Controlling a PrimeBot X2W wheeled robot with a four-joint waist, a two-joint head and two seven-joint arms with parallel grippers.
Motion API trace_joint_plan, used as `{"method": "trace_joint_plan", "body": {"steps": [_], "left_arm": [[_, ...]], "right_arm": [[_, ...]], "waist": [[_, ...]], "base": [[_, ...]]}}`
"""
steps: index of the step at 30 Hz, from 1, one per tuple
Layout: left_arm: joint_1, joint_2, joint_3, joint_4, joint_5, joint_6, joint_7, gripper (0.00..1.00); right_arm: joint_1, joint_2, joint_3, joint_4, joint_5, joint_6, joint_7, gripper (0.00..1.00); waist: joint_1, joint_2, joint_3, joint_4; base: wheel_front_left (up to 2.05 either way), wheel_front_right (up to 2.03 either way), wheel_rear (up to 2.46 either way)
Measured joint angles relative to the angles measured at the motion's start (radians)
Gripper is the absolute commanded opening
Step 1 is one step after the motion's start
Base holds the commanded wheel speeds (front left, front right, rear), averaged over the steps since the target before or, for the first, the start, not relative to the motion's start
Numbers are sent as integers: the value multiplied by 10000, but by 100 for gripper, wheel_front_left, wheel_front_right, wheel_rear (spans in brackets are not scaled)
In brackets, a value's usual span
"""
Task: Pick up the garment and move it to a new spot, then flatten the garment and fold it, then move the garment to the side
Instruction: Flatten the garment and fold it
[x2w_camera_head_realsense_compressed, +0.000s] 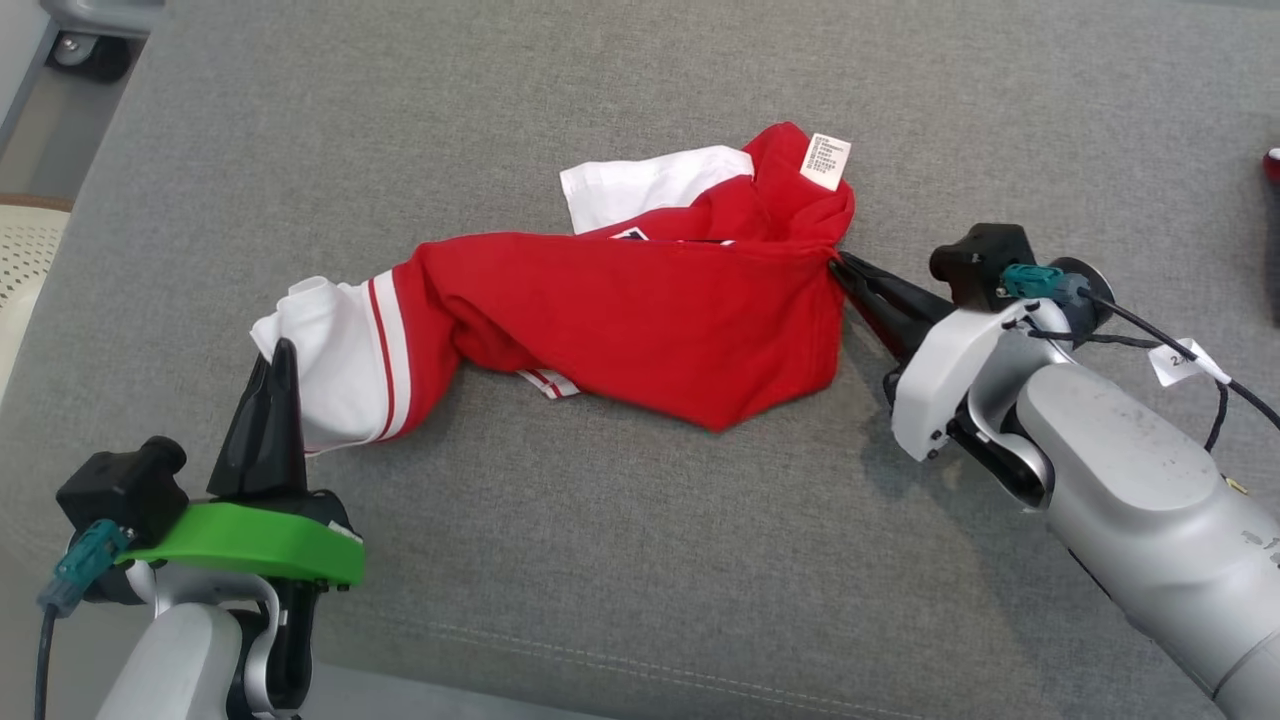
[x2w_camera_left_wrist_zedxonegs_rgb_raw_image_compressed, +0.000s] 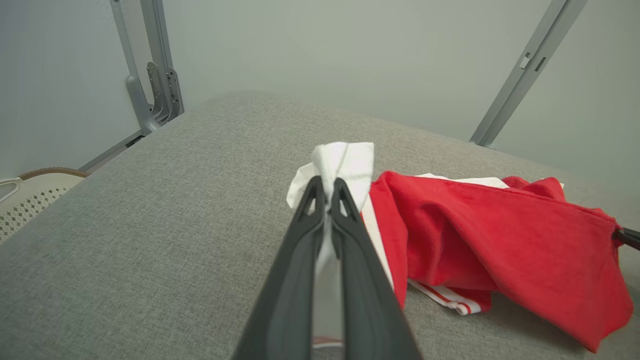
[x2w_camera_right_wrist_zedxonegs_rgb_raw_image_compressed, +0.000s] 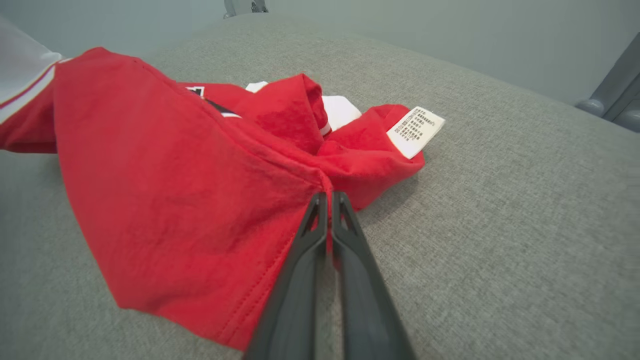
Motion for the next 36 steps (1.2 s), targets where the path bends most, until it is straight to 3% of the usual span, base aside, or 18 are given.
{"method": "trace_joint_plan", "body": {"steps": [8,14,17,26,30,36], "left_arm": [[-136,-29,366,-370,134,-2,0,0],[-335,-328,759,-1283,278,-209,-2,0],[-342,-428,1005,-1643,270,-376,-2,0],[-457,-487,1866,-2959,293,-857,-4,0],[-552,-159,2243,-3735,514,-989,-13,0],[-785,709,2587,-5509,1172,-1118,-19,0]], "right_arm": [[-26,-416,-443,-211,157,0,-1335,0],[-20,-769,-1365,-698,27,-48,-1494,0],[62,-832,-1749,-1151,-92,-349,-1484,0],[333,-913,-3737,-4449,-1202,-1281,-1450,0],[675,-968,-4334,-5900,-1791,-1668,-1452,0],[1127,-1415,-4744,-7808,-2518,-1965,-1463,0]], "waist": [[0,0,-273,-322],[0,0,-668,-703],[0,0,-879,-892],[0,0,-1645,-1602],[0,0,-2045,-2000],[0,0,-2594,-2732]], "base": [[0,0,0],[0,0,0],[0,0,0],[0,0,0],[0,0,0],[0,0,0]]}}
